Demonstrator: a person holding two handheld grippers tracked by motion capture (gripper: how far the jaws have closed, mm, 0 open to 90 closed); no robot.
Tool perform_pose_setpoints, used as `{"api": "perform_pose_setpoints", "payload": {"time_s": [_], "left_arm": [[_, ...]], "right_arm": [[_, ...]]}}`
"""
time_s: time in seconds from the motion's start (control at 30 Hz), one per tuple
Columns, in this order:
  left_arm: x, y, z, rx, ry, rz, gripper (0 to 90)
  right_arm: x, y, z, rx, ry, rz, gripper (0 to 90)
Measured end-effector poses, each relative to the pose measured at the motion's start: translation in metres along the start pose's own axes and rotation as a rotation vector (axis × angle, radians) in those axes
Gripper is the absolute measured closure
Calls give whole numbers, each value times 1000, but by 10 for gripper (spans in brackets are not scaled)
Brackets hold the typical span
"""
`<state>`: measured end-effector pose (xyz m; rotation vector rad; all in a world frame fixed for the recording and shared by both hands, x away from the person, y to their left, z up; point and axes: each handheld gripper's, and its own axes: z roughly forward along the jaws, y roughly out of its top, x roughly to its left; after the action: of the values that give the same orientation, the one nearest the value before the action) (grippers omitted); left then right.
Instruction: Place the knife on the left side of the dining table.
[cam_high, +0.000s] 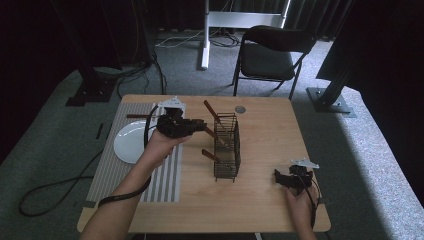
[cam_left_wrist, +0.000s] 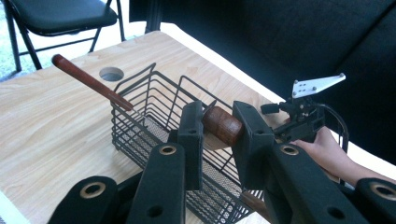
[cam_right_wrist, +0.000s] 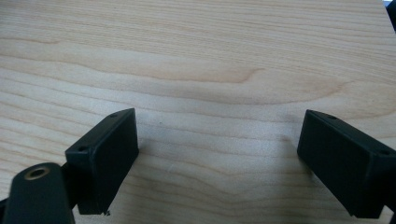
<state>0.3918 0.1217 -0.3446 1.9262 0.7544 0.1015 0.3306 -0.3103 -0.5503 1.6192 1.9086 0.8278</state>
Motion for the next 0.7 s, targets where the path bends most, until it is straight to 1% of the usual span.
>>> {"api": "perform_pose_setpoints", "payload": {"time_s": [0.17, 0.23, 0.27, 0.33, 0.37, 0.4, 0.43, 0.47, 0.6, 0.63, 0.67, 0.7], "left_arm": [[-3, 4, -11, -24, -9, 4, 751], [-5, 5, -16, -44, -5, 15, 751], [-6, 6, -18, -42, -6, 25, 751], [-7, 7, -22, -47, 0, 29, 752], [-8, 7, -23, -45, -2, 26, 751], [-8, 7, -24, -46, 11, 25, 751], [-8, 7, -26, -45, 15, 30, 752], [-8, 6, -28, -49, 11, 26, 751], [-5, 6, -40, -64, 25, 18, 751], [-5, 6, -40, -64, 25, 18, 751], [-3, 5, -48, -76, 29, 12, 751], [-2, 5, -51, -78, 32, 11, 751]], "right_arm": [[0, 0, 0, 0, 0, 0, 118], [0, 0, 0, 1, 0, 0, 118], [0, 0, 0, 1, 0, 0, 118], [0, 0, 0, 1, 0, 1, 118], [0, 0, 0, 1, 0, 0, 118], [0, 0, 0, 1, 0, 0, 118], [0, 0, 0, 1, 0, 1, 118], [0, 0, 0, 1, 0, 0, 118], [0, 0, 0, 1, 0, 1, 118], [0, 0, 0, 1, 0, 1, 118], [0, 0, 0, 1, 0, 1, 118], [0, 0, 0, 1, 0, 1, 118]]}}
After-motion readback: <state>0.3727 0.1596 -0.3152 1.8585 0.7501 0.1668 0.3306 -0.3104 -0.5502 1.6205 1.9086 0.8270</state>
